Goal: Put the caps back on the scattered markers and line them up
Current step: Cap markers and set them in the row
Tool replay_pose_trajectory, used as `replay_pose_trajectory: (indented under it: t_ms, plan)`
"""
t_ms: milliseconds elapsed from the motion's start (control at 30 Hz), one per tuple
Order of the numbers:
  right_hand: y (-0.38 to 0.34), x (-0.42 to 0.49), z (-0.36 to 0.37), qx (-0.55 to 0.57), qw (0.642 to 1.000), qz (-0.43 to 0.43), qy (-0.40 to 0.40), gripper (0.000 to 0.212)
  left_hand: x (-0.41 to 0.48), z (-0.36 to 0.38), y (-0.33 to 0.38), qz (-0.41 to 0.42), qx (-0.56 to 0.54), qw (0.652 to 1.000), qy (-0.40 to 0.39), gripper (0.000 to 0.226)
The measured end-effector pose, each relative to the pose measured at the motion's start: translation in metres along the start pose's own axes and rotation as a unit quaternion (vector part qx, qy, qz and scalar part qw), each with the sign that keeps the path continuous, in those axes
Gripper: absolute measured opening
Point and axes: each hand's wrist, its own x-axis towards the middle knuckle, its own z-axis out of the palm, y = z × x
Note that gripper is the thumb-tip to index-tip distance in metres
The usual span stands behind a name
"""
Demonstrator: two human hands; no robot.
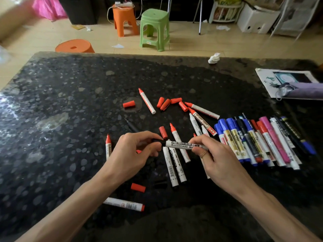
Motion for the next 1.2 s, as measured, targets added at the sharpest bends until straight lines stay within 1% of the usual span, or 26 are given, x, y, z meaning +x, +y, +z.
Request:
replay_pose_trajectory:
  t_ms: [67, 133, 267, 333, 433, 533, 600, 700, 800, 933, 1033, 1100, 1200]
  plan:
    - [0.003, 0.000, -0.004, -0.026, 0.999, -0.009, -0.032, 0.018, 0.003, -0.002, 0.001, 0.012, 0.026, 1.000, -0.010, 0.017]
    - [0.002, -0.003, -0.006, -0.062, 0.997, -0.025, -0.040, 0.025, 0.004, -0.001, 0.001, 0.022, 0.028, 0.999, -0.011, 0.019]
    - [0.002, -0.010, -0.009, -0.081, 0.996, -0.019, -0.012, 0.021, 0.002, 0.010, 0.004, 0.024, -0.017, 0.999, -0.014, 0.032]
    - [0.009, -0.011, -0.015, -0.104, 0.994, 0.011, 0.028, 0.022, 0.004, 0.013, 0.006, 0.028, -0.040, 0.999, -0.008, 0.038]
    - [0.026, -0.016, -0.032, -0.129, 0.982, 0.076, 0.115, 0.016, 0.008, 0.017, 0.012, 0.023, -0.050, 0.999, 0.002, 0.037]
    - [0.044, -0.022, -0.054, -0.163, 0.956, 0.138, 0.199, 0.015, 0.009, 0.025, 0.018, 0.022, -0.047, 0.999, -0.006, 0.032]
    - [0.053, -0.026, -0.069, -0.193, 0.937, 0.174, 0.234, 0.016, 0.009, 0.030, 0.022, 0.023, -0.043, 0.999, -0.007, 0.030]
    - [0.067, -0.027, -0.086, -0.235, 0.914, 0.222, 0.245, 0.020, 0.011, 0.035, 0.024, 0.026, -0.036, 0.999, 0.008, 0.029]
    - [0.080, -0.024, -0.087, -0.255, 0.906, 0.247, 0.228, 0.024, 0.013, 0.032, 0.023, 0.016, -0.023, 0.999, 0.020, 0.028]
    - [0.081, -0.016, -0.079, -0.271, 0.904, 0.233, 0.236, 0.030, 0.017, 0.020, 0.011, -0.003, -0.018, 0.998, 0.055, 0.025]
    - [0.072, -0.002, -0.071, -0.283, 0.910, 0.198, 0.229, 0.027, 0.022, 0.006, -0.002, -0.027, -0.004, 0.996, 0.081, 0.027]
    - [0.061, 0.014, -0.060, -0.251, 0.931, 0.160, 0.212, 0.023, 0.023, -0.003, -0.009, -0.029, 0.043, 0.995, 0.080, 0.028]
    - [0.040, 0.041, -0.032, -0.177, 0.967, 0.104, 0.153, 0.023, 0.022, -0.015, -0.013, 0.006, 0.125, 0.988, 0.091, 0.034]
